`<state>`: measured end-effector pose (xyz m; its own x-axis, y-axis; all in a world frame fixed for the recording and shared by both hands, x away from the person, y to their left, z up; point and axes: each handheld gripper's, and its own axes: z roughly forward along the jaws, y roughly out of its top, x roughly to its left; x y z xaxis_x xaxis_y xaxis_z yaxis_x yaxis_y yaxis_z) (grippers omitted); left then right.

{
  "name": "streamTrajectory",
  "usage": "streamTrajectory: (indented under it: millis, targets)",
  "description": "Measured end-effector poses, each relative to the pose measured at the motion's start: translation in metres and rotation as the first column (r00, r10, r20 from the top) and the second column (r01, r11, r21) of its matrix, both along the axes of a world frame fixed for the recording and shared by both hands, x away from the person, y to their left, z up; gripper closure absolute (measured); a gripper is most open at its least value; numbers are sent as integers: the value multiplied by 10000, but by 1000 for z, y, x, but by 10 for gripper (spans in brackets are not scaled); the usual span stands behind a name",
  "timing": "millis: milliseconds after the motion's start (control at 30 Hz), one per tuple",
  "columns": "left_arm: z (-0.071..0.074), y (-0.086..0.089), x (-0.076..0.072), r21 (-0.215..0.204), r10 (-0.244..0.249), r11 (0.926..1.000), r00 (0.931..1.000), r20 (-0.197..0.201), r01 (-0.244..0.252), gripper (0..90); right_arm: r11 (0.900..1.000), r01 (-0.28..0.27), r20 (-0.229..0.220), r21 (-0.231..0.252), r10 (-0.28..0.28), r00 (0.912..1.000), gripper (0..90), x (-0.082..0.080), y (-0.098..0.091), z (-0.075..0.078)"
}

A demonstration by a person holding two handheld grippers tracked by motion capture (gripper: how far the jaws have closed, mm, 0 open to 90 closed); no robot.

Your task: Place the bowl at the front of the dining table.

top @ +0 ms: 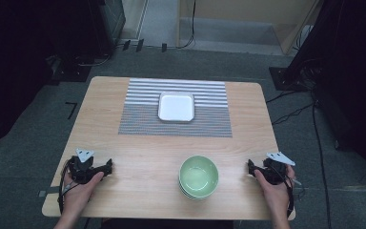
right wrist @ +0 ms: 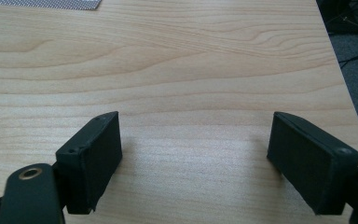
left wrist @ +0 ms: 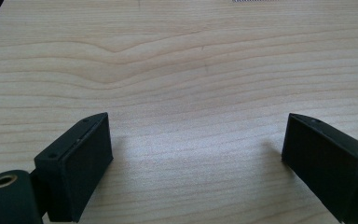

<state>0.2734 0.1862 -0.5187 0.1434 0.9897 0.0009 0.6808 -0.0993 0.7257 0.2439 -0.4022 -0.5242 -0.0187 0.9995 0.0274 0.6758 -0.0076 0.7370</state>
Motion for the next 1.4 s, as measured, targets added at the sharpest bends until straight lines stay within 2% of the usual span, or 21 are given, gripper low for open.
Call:
streamTrajectory:
  millis: [233, 300, 333, 400, 467, 667, 767, 933, 1167, 1300, 1400]
  targets:
    - [0, 0, -1, 27, -35, 10000, 10000, 14, 35, 81, 9996, 288, -80, 8, -287, 9996, 129, 1, 1, 0]
    - [1, -2, -1, 162, 29, 9999, 10000, 18, -30, 87, 9995, 305, -68, 12, -305, 9995, 128, 1, 1, 0]
    - [2, -5, -2, 466, 79, 9989, 9999, 79, -82, 87, 9994, 342, -84, 1, -342, 9994, 126, 1, 1, 0]
    - [3, -6, -2, 561, 86, 9984, 9999, 123, -93, 87, 9994, 355, -84, 4, -355, 9993, 125, 1, 1, 0]
    - [8, -9, -4, 337, -19, 9994, 9997, 248, 11, 87, 9993, 386, -86, -5, -386, 9992, 124, 1, 2, 0]
    - [19, -19, -10, 197, -260, 9995, 9974, 677, 247, 87, 9988, 486, -75, -9, -487, 9988, 124, 2, 3, 0]
    - [27, -30, -12, -3, -620, 9981, 9941, 889, 623, 87, 9986, 522, -82, 1, -522, 9986, 124, 2, 4, 0]
    - [34, -42, -14, -169, -808, 9964, 9904, 1119, 832, 88, 9986, 524, -91, 1, -524, 9986, 124, 3, 4, 0]
    - [52, -61, -23, -528, -1273, 9892, 9802, 1519, 1366, 90, 9985, 556, -80, -10, -556, 9984, 124, 3, 5, 0]
    - [55, -69, -26, -520, -1338, 9882, 9775, 1629, 1439, 141, 9985, 552, -83, 13, -552, 9984, 124, 5, 5, 0]
    - [57, -75, -28, -599, -1478, 9853, 9745, 1685, 1598, 141, 9984, 559, -86, 2, -559, 9984, 125, 6, 6, 0]
